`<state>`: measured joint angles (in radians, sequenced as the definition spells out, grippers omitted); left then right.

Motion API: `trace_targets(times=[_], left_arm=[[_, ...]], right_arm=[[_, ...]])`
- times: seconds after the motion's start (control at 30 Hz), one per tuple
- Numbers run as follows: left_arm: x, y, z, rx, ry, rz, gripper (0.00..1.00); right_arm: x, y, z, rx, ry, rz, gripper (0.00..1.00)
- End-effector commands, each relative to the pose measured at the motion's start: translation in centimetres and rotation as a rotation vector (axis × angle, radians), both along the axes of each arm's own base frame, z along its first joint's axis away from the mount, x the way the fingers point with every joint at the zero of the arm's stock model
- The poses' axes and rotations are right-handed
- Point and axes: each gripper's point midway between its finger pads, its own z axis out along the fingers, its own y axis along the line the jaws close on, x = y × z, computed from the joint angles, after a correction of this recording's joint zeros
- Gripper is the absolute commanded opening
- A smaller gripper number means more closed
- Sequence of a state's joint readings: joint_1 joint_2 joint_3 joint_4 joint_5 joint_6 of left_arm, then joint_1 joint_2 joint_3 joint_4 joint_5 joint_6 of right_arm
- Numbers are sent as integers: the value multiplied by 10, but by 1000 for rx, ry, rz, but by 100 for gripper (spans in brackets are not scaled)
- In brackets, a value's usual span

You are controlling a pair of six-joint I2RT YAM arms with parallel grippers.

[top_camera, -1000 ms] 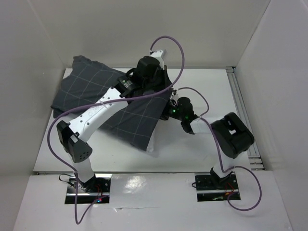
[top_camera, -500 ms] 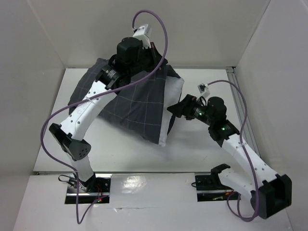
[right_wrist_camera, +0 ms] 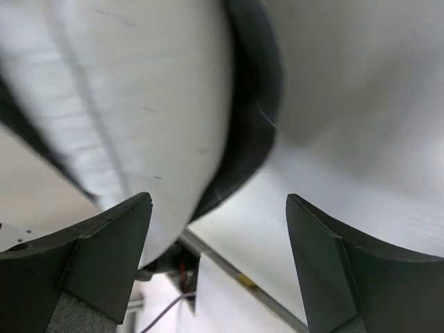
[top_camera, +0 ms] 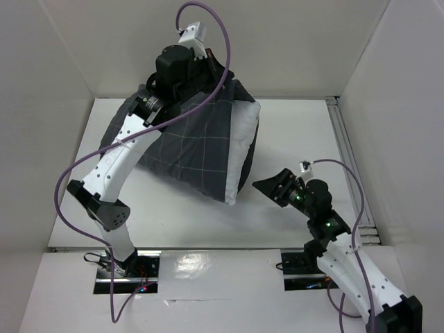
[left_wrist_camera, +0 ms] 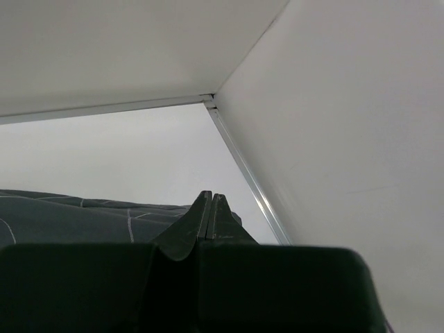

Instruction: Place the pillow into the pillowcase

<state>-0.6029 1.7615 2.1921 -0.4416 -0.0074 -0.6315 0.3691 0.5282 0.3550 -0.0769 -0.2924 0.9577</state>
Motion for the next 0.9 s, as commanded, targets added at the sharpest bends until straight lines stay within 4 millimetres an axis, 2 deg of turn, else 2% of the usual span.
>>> trace_targets(times=[0.0,0.03,0.13,0.23,0.3,0.37,0.4,0.53,0.57,0.7,0.73,0.77,0.83,0.87], left_arm=[[-25,20,94,-160,-229,20,0],[-25,20,94,-160,-229,20,0],[-28,19,98,-168,-236,20,0],[-31,23,102,-166,-249,30,0],[-32,19,100,-167,-247,21,0],[-32,19,100,-167,-247,21,0],[-30,18,96,-161,-239,21,0],[-30,18,96,-161,-239,21,0],[-30,18,96,-161,-239,21,0],[-33,20,100,-159,-252,22,0],[-32,19,95,-153,-243,22,0],[-35,23,100,-160,-251,31,0],[-33,22,99,-160,-252,31,0],[-34,25,98,-158,-249,42,0]], right_arm=[[1,16,3,181,45,38,85],[2,20,-5,174,75,55,85],[14,29,-10,129,116,93,82],[15,39,-5,162,106,141,82],[20,43,-8,173,114,147,82],[19,49,-15,170,132,176,82],[21,52,-8,179,109,189,82],[23,64,-18,170,153,230,82],[19,73,-19,179,156,258,82],[15,92,-25,185,177,299,74],[13,97,-26,183,175,309,63],[8,105,-28,192,183,333,57],[12,111,-22,203,182,341,47],[8,117,-22,197,179,367,38]])
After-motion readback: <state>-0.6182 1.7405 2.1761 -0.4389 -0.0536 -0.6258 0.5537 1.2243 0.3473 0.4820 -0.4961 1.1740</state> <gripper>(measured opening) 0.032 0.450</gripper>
